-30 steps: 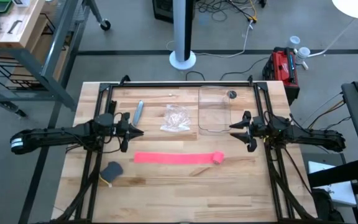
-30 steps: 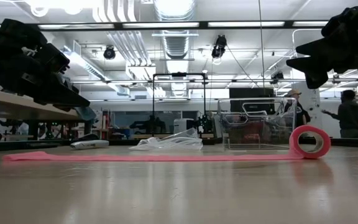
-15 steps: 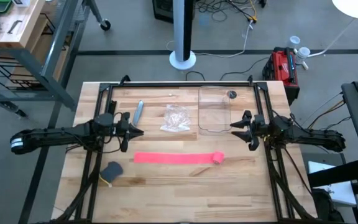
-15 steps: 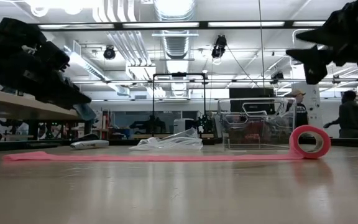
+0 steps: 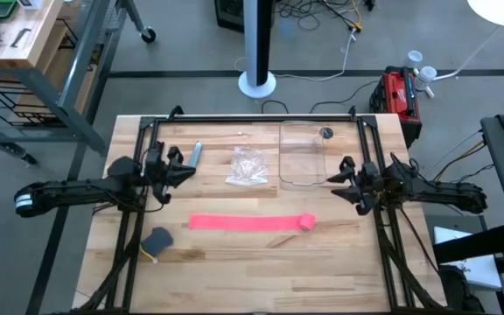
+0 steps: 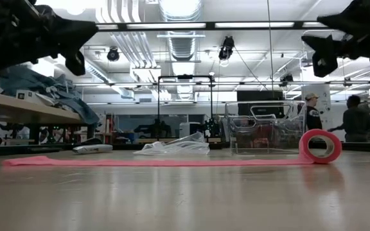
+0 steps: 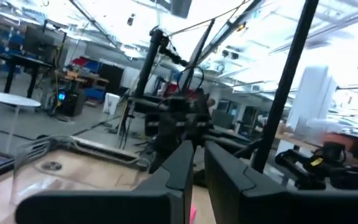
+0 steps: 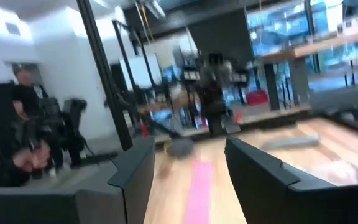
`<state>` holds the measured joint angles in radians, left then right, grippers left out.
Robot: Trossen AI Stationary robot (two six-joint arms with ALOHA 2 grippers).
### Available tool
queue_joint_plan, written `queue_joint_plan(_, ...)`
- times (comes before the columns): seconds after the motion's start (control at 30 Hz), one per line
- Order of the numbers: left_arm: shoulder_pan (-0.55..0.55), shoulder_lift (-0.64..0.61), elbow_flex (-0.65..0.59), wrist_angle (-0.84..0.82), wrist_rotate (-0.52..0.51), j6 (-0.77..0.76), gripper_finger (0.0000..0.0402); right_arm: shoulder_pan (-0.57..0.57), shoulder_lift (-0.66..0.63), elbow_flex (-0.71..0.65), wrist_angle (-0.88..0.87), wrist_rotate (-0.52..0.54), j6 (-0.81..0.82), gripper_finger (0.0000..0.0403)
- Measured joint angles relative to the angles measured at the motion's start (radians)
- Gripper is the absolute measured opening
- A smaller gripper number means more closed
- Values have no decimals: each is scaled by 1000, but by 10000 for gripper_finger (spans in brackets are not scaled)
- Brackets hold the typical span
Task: Roll bandage
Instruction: Roll the pink bandage
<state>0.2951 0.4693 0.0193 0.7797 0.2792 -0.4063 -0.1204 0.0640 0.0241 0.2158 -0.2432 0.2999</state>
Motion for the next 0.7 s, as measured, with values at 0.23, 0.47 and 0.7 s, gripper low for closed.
queue_joint_plan(0.23, 0, 48, 0, 196, -119, -51, 32, 0, 111, 146, -320, 18, -62, 190)
queue_joint_plan(0.47, 0, 79, 0, 244, -150, -57, 32, 7, 220, 214, -336, -26, -110, 190)
queue_joint_plan(0.7, -5, 84, 0, 247, -110, -165, 32, 45, 297, 216, -414, -27, -116, 190)
